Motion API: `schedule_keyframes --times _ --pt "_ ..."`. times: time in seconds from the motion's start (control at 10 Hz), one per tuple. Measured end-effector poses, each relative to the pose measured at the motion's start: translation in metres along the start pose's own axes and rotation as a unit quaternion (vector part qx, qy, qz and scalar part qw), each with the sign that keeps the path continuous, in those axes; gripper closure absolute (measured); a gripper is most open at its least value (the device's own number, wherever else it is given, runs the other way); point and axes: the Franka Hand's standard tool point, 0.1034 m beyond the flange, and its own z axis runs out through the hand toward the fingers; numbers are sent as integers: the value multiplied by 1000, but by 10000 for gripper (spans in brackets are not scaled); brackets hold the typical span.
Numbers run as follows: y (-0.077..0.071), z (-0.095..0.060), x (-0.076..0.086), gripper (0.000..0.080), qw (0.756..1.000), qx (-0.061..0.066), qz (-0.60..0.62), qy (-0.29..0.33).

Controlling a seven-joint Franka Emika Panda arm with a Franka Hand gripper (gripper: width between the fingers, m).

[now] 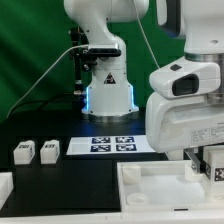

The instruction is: Assemble one leg

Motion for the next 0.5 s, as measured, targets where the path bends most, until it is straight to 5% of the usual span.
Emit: schedule_keyframes --times 0.2,0.5 --pt "2 0 0 503 1000 -1 23 1" --pt "2 0 0 503 995 0 103 1"
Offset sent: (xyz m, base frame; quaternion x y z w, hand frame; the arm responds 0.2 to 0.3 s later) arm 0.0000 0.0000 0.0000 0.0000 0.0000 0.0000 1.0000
